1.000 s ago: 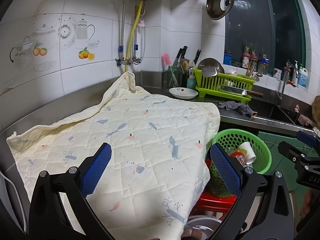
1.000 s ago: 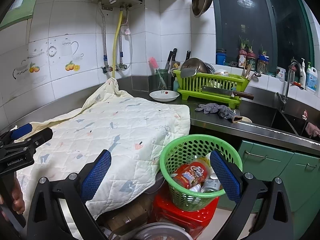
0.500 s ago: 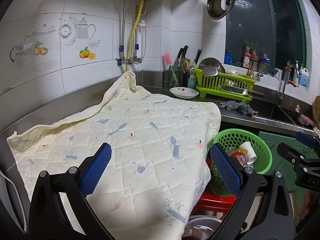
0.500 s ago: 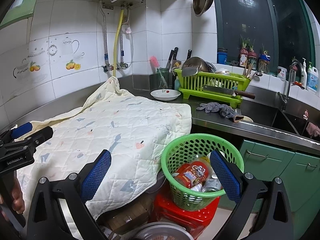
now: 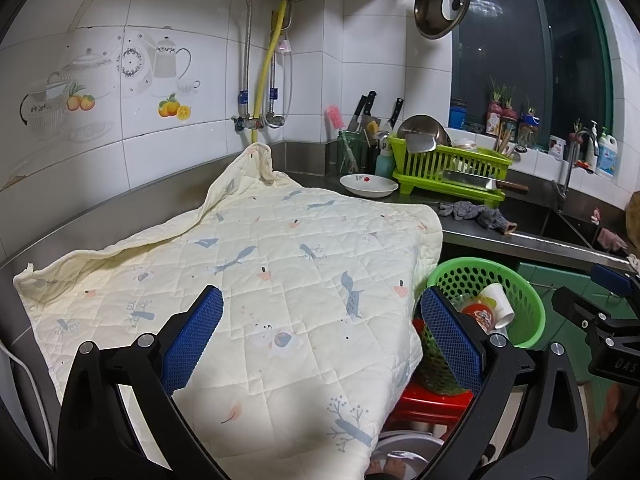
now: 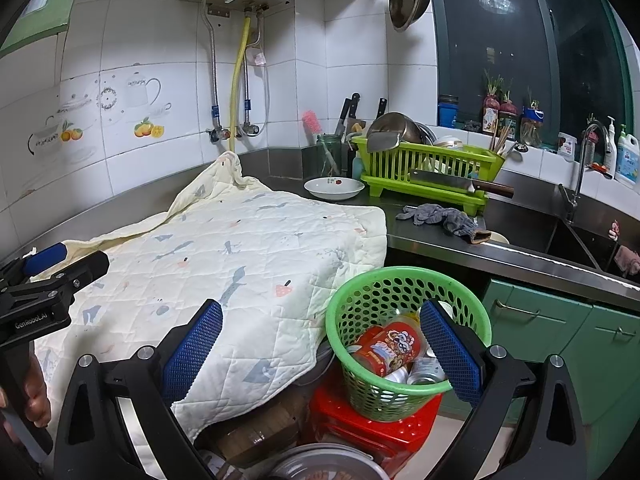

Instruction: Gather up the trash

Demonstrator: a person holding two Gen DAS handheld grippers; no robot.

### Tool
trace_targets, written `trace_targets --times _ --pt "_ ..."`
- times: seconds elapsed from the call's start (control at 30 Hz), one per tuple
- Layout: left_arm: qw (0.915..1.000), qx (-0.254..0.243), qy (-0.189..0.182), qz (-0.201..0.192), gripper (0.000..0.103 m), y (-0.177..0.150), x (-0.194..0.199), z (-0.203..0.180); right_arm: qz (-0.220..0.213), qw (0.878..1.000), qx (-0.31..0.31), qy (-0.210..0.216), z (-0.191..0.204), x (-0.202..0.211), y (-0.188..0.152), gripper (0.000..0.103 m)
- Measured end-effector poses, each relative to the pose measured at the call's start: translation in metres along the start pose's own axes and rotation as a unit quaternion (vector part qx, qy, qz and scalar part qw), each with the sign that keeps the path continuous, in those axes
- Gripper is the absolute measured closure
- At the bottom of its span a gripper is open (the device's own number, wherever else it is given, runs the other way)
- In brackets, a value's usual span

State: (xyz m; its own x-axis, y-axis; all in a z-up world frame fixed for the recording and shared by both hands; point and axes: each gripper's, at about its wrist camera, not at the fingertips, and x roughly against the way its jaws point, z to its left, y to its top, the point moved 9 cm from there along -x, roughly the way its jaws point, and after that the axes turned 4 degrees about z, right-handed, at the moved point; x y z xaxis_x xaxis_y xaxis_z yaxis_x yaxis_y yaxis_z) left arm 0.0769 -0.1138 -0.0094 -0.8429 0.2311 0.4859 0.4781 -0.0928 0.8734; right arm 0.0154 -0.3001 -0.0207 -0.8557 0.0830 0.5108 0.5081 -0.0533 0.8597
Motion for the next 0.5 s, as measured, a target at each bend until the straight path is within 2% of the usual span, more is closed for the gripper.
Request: trace_targets --times 0.5 --pt "0.9999 0.002 0.010 0.004 0.005 -0.0022 -0.0033 0.0030 0.005 1.000 -0.005 0.006 -0.0012 -0.0047 -0.0060 0.007"
